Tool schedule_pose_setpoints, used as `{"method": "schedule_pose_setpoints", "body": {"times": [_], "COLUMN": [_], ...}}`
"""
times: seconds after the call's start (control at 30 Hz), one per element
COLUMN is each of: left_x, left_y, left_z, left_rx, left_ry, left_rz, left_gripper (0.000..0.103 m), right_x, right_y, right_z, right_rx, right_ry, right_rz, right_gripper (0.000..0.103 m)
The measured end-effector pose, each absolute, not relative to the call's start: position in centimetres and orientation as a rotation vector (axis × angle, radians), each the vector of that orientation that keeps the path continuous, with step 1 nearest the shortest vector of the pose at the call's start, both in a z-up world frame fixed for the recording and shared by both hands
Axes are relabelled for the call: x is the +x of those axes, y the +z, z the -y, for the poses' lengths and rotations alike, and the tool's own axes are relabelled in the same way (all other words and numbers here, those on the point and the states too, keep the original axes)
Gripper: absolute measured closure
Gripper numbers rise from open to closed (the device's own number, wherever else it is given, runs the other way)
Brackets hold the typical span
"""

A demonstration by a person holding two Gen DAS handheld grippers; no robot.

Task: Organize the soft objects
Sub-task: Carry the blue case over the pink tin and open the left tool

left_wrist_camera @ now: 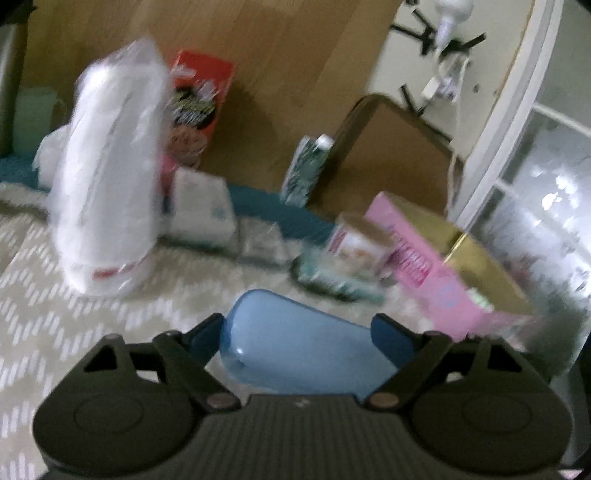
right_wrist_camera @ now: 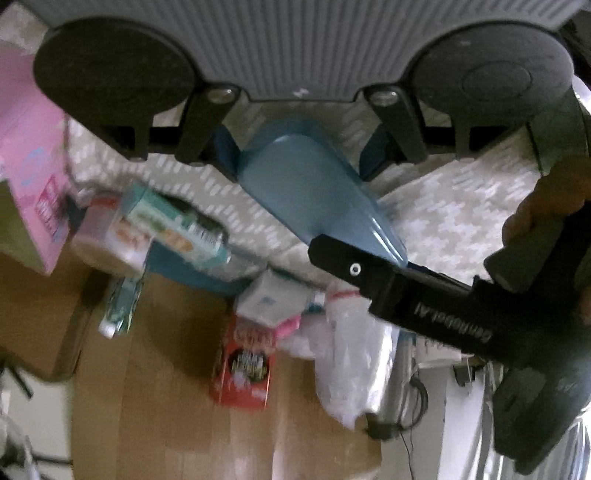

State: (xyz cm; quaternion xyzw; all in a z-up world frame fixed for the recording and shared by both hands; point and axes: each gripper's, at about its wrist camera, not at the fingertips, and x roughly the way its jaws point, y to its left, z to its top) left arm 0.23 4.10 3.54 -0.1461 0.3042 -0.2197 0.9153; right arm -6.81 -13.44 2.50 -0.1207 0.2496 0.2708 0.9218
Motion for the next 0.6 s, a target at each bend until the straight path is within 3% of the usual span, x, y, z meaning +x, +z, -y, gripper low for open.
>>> {"method": "schedule_pose_setpoints", "body": {"times": [0.3, 0.6], "left_x": [3.0, 5.9], "left_y": [9.7, 10.2], "left_z": [6.7, 19.9], "left_rx": [-0.183, -0.137], "left_ry": [-0.616, -0.768], "left_rz": [-0.498, -0.519], "left_gripper": [0.015, 0.014], "right_x": [-7.3, -6.5], "right_y": [7.4, 8.6], "right_z": [20.4, 30.6], "right_rx": [-0.227, -0.253], "right_ry": [0.365, 0.145], "right_rz": [-0.374, -0.375], "right_gripper": [0.032, 0.032]}}
